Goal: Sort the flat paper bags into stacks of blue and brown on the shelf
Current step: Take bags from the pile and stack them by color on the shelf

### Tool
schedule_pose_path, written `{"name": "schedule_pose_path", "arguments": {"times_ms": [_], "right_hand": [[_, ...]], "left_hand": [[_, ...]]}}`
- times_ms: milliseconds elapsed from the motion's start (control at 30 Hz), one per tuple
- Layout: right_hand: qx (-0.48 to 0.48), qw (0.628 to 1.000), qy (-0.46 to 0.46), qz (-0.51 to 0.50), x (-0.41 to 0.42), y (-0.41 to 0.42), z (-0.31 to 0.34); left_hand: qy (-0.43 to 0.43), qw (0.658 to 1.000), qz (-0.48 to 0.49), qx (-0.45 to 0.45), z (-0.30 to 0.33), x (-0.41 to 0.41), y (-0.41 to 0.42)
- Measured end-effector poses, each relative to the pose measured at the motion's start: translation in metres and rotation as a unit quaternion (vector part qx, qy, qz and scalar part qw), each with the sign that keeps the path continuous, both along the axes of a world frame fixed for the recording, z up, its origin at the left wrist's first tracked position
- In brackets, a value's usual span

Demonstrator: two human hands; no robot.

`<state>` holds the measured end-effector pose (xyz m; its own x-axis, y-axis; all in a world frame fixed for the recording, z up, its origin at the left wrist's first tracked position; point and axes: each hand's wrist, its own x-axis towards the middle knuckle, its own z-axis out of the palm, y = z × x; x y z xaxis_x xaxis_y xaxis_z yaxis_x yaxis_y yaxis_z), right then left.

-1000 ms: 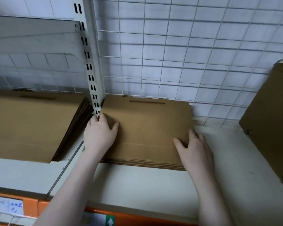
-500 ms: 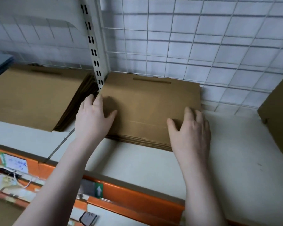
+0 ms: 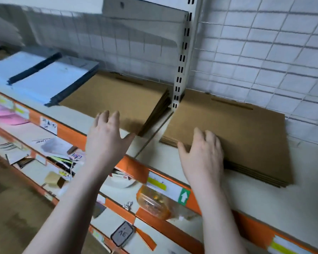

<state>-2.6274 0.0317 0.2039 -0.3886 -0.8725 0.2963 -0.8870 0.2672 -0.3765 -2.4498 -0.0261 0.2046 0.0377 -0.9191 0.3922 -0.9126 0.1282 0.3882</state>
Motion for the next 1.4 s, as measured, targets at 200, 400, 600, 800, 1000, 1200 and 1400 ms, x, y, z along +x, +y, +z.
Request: {"name": "schedule_pose_path", "arguments": {"times_ms": [200,400,600,800,1000,1200,1400], "right_hand": [[0.009,0.998,0.012,0.055,0.124,-0.013,-0.005],[0.012,0.993,0.021,0.112,0.246,-0.022,-0.013],[0.016,0.988,0.038,0.147,0.322,-0.043,-0.008],[0.006,0.983,0.038,0.18,0.395,-0.101,-0.01],[-0.018,0.978,0.006,0.206,0.497,-0.193,-0.028],[-0.025,0.974,-0.001,0.226,0.607,-0.31,-0.018],[-0.011,0.965,0.021,0.26,0.72,-0.39,-0.011]], "left_hand": [[0.027,0.998,0.051,0.013,-0.004,0.131,0.016],[0.028,0.994,0.108,0.013,-0.008,0.256,0.028],[0.032,0.991,0.133,-0.009,-0.012,0.339,0.014],[0.018,0.988,0.15,-0.014,-0.024,0.415,-0.027],[-0.025,0.984,0.178,-0.006,-0.031,0.512,-0.105],[-0.037,0.982,0.187,0.012,-0.018,0.616,-0.209],[-0.019,0.975,0.221,0.018,-0.016,0.721,-0.27]]}}
